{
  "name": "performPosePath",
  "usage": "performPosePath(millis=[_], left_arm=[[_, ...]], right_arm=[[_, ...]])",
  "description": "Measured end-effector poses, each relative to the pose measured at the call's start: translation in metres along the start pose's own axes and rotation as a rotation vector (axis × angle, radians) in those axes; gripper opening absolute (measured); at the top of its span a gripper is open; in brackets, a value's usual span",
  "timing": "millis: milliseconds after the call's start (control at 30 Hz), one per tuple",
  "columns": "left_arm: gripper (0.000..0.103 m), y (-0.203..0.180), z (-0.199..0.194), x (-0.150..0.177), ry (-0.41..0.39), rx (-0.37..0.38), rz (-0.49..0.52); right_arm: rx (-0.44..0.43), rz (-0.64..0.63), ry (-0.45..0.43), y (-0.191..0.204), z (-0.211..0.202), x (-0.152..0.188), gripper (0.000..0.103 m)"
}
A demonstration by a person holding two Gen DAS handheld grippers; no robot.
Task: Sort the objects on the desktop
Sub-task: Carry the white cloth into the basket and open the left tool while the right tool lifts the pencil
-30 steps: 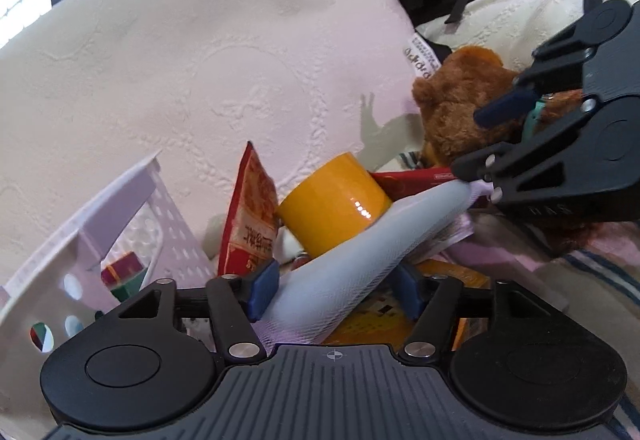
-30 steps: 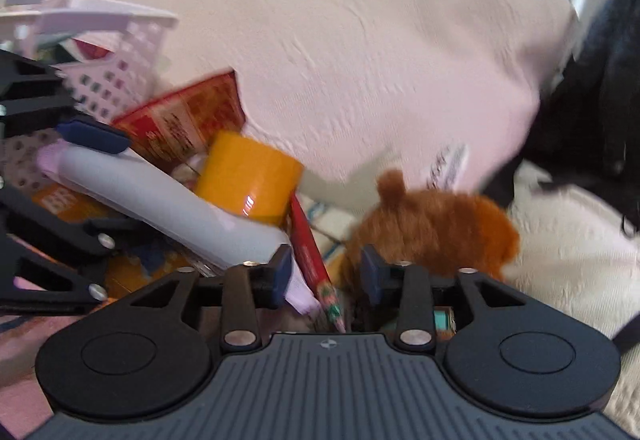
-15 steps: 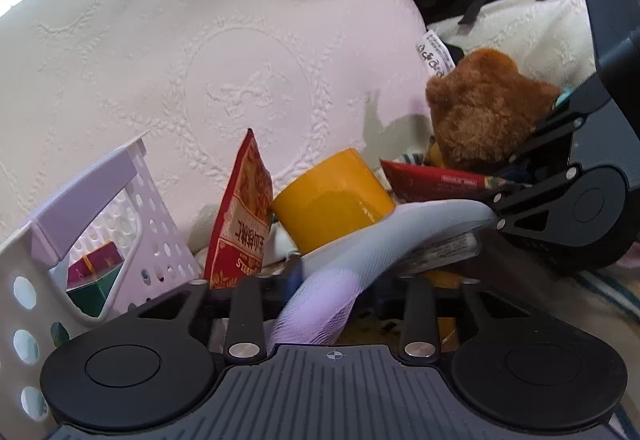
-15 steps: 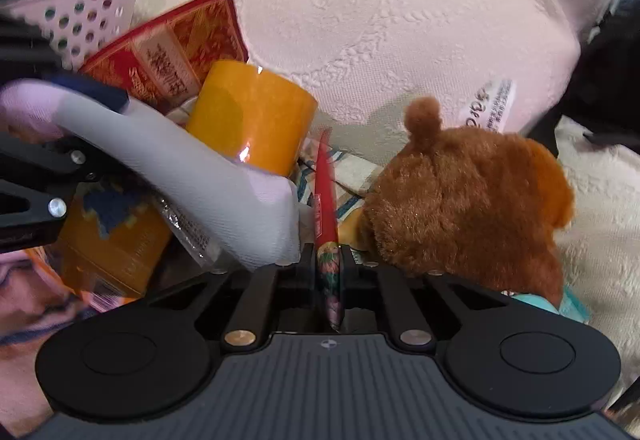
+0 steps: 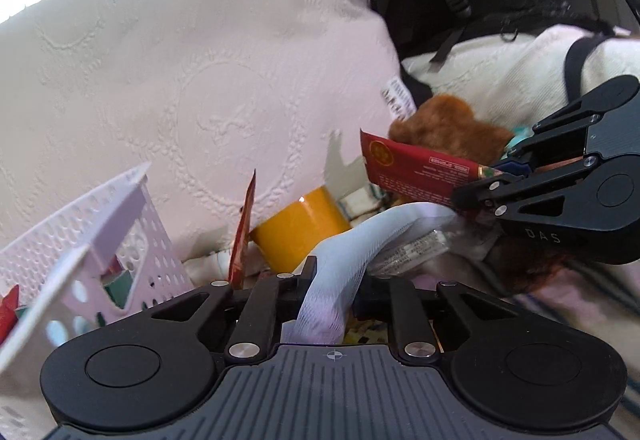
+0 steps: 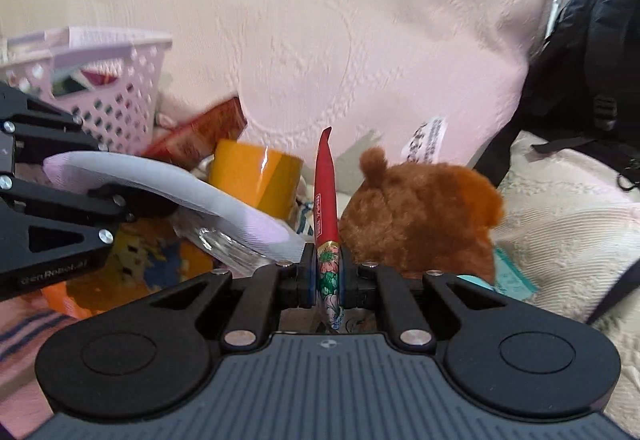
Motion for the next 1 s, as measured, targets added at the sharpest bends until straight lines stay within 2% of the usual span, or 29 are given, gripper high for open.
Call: performPosePath(millis=[367, 733, 1000], left_arm=[[0.007, 0.001, -0.06, -0.026, -0.055, 0.014, -0.036], [0.006, -0.002, -0.099, -0.063, -0.134, 0.04, -0.055], [0.006, 0.012, -0.116, -0.097, -0.214, 0.048, -0.056]], right_arm=[[0.025, 0.069, -0.044, -0.004, -0.057, -0.009, 0.011], [0.045, 0.073, -0.107, -0.001, -0.094, -0.037, 0.011], [0.061, 0.084, -0.147, -0.004, -0.112, -0.055, 0.011]])
Point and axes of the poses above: each gripper's, at about its wrist camera, not at the fingertips, and z roughly the way its jaws point, y to its left, x to its underside, the point moved 4 cm from there along z, roughly the way its jaws point, and after that the axes turned 8 degrees about -y, right-handed, at the moved point
